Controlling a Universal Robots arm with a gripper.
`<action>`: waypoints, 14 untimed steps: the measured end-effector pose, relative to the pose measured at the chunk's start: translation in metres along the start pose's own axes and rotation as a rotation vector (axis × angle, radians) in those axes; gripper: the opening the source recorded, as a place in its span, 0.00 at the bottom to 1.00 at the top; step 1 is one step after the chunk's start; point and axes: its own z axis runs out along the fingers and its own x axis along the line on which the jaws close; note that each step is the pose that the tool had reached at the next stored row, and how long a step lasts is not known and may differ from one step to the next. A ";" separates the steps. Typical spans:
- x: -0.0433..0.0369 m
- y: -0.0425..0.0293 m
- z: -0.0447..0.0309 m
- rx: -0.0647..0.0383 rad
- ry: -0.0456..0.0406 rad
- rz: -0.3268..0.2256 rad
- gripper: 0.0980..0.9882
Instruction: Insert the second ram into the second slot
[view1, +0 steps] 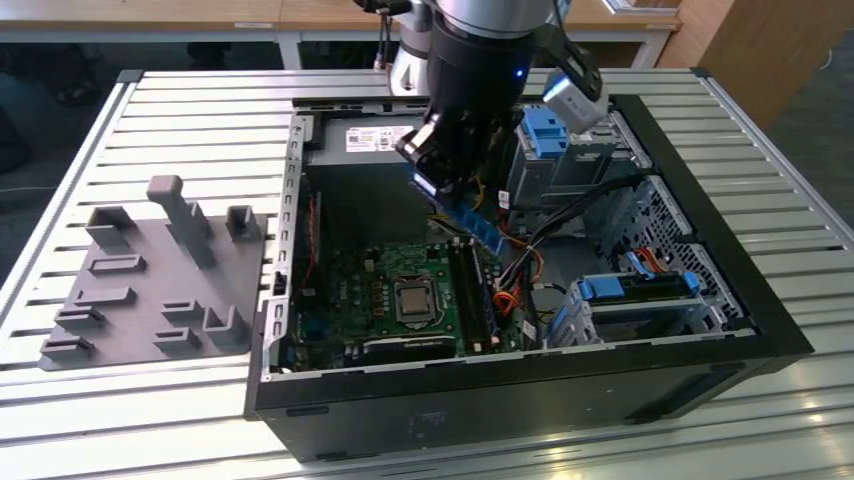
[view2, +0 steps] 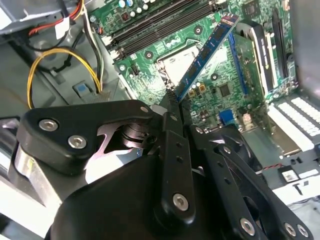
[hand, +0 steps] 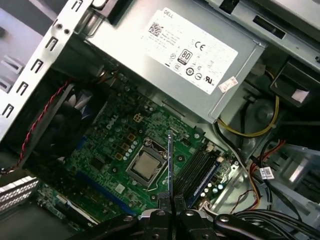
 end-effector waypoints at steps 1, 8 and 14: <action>0.0000 0.0000 0.0006 0.000 0.0003 0.014 0.04; -0.0003 0.0000 0.0042 -0.003 0.0004 0.100 0.04; -0.0005 -0.0001 0.0075 -0.006 -0.0001 0.170 0.04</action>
